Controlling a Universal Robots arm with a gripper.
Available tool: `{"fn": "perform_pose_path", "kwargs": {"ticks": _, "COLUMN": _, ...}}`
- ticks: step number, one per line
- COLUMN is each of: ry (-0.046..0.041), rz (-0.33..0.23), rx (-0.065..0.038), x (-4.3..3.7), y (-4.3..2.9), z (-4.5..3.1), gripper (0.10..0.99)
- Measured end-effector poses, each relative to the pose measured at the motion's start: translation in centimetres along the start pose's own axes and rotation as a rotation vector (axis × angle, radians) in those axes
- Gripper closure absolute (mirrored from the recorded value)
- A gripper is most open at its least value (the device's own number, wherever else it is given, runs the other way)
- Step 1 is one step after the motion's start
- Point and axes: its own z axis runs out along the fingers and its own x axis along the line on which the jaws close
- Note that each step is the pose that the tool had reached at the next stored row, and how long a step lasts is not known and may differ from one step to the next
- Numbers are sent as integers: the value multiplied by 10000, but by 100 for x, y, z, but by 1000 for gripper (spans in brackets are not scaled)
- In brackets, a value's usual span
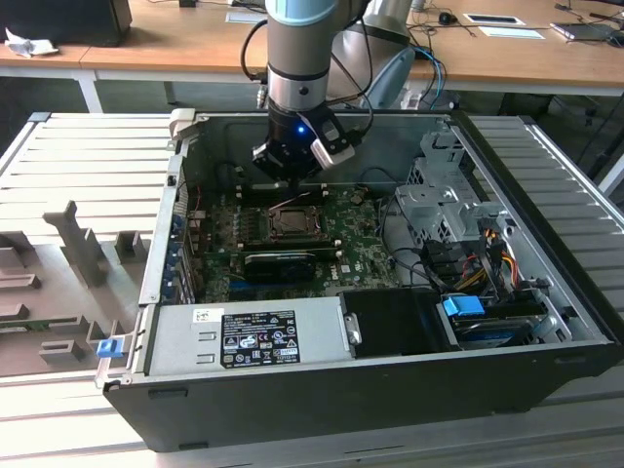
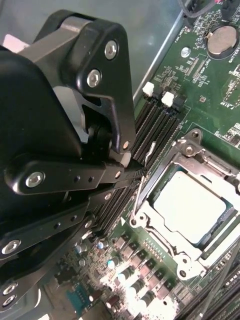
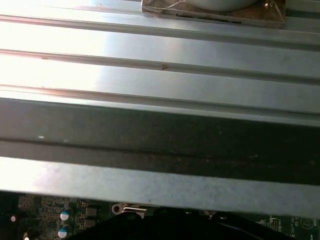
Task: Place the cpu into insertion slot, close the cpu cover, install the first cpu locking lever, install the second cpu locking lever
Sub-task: 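Install the first cpu locking lever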
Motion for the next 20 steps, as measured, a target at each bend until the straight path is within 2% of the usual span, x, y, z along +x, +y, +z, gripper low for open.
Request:
{"fn": "perform_pose_path", "kwargs": {"ticks": 11, "ry": 0, "rz": 11, "rx": 25, "x": -103, "y": -8, "z": 104, "gripper": 980}}
{"fn": "perform_pose_path", "kwargs": {"ticks": 15, "ry": 12, "rz": 9, "rx": 154, "x": -109, "y": -10, "z": 140, "gripper": 980}}
{"fn": "perform_pose_path", "kwargs": {"ticks": 17, "ry": 23, "rz": 9, "rx": 272, "x": -112, "y": -10, "z": 149, "gripper": 980}}
{"fn": "perform_pose_path", "kwargs": {"ticks": 20, "ry": 28, "rz": 9, "rx": 316, "x": -122, "y": -11, "z": 166, "gripper": 980}}
